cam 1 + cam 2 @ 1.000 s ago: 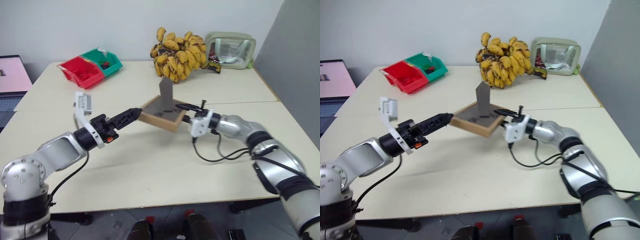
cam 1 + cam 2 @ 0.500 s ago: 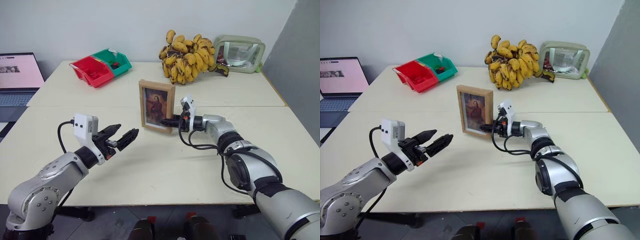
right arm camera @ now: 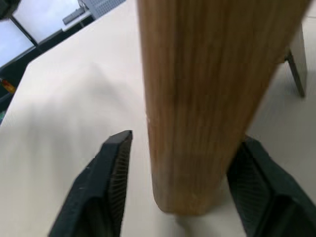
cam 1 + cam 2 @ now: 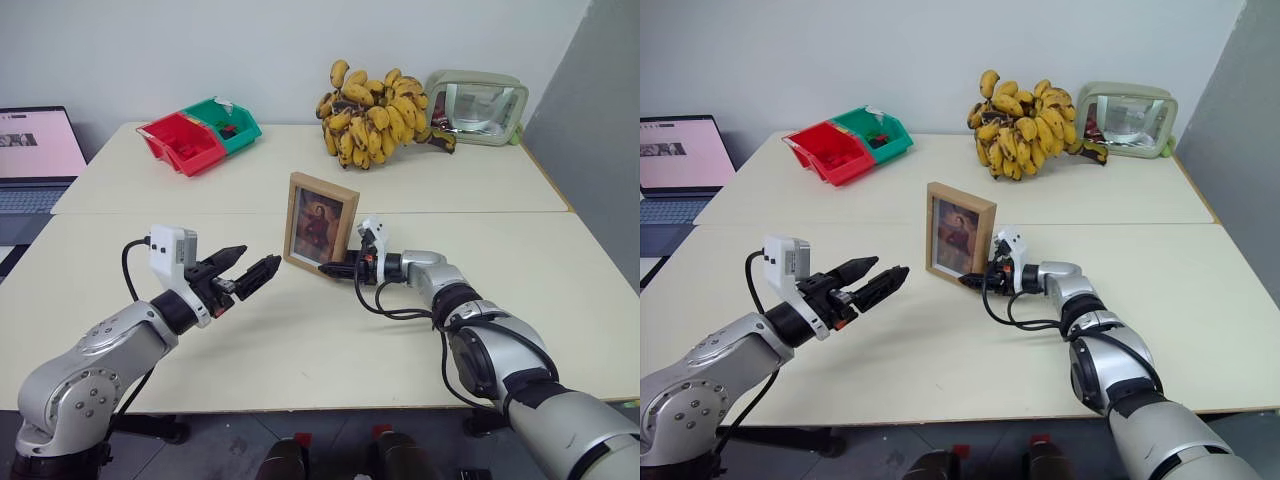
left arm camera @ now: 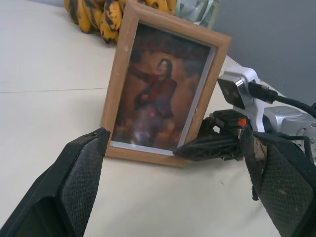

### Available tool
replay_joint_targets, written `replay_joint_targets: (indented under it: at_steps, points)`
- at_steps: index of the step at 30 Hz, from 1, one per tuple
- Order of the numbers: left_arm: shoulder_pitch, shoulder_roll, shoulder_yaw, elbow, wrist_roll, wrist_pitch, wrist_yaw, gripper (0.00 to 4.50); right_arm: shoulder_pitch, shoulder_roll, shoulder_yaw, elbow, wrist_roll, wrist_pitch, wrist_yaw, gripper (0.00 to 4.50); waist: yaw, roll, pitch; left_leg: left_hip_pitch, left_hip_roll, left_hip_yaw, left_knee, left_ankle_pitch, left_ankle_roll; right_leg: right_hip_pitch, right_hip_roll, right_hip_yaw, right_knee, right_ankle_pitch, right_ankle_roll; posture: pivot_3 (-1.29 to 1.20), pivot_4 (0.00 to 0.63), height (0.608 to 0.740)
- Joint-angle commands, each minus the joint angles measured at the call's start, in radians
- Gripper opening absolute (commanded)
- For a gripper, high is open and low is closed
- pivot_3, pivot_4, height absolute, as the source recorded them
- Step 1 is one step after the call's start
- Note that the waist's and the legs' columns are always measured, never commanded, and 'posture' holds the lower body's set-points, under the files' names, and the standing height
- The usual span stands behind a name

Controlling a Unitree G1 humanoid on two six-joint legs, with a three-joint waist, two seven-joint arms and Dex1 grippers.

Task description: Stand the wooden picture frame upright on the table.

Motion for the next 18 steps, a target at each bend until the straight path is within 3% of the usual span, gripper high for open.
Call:
replay_joint_targets:
  at_steps: [1,3,6,12,15,18]
  points:
    - [-0.029,0.008,0.004,0.008,0.018,0.0,-0.03,4.5,0.025,-0.032,0.013,-0.044,-0.012,-0.024,0.029,4.0,0.0,0.0,0.0,0.0,0.0,0.0,0.0,0.0,0.0,0.0,0.0,0.0,0.0,0.0,0.0,0.0,0.15,0.74]
    - [-0.04,0.01,-0.001,0.019,0.034,-0.002,-0.044,4.5,0.054,-0.057,0.015,-0.065,-0.008,-0.017,0.052,4.47,0.0,0.0,0.0,0.0,0.0,0.0,0.0,0.0,0.0,0.0,0.0,0.0,0.0,0.0,0.0,0.0,0.15,0.74]
    - [-0.061,0.056,0.022,0.061,0.025,0.036,-0.086,4.5,0.226,-0.214,0.045,-0.334,-0.017,0.004,0.137,4.49,0.014,-0.001,-0.001,0.0,0.0,0.0,0.0,0.0,0.0,0.0,0.0,0.0,0.0,0.0,0.0,0.0,0.15,0.74]
    - [-0.086,0.231,0.066,0.17,0.043,0.095,-0.277,4.5,0.417,-0.432,0.001,-1.156,0.178,0.532,0.135,4.49,0.019,0.004,0.002,-0.002,-0.001,-0.003,0.0,-0.001,0.001,0.002,-0.005,-0.003,-0.004,-0.001,0.002,0.0,0.15,0.74]
    - [-0.118,0.313,0.096,0.256,0.052,0.104,-0.373,4.5,0.436,-0.48,-0.023,-1.409,0.292,0.788,0.079,4.49,-0.004,0.006,0.003,0.0,0.0,-0.001,-0.002,-0.001,0.001,-0.001,-0.003,0.0,-0.001,-0.002,0.0,0.0,0.15,0.74]
    - [-0.163,0.384,0.12,0.322,0.039,0.134,-0.456,4.5,0.441,-0.501,-0.042,-1.515,0.37,0.916,0.03,4.49,-0.009,0.004,0.002,0.001,0.004,-0.002,-0.003,-0.001,0.001,0.0,0.002,-0.003,-0.001,-0.004,-0.003,0.0,0.15,0.74]
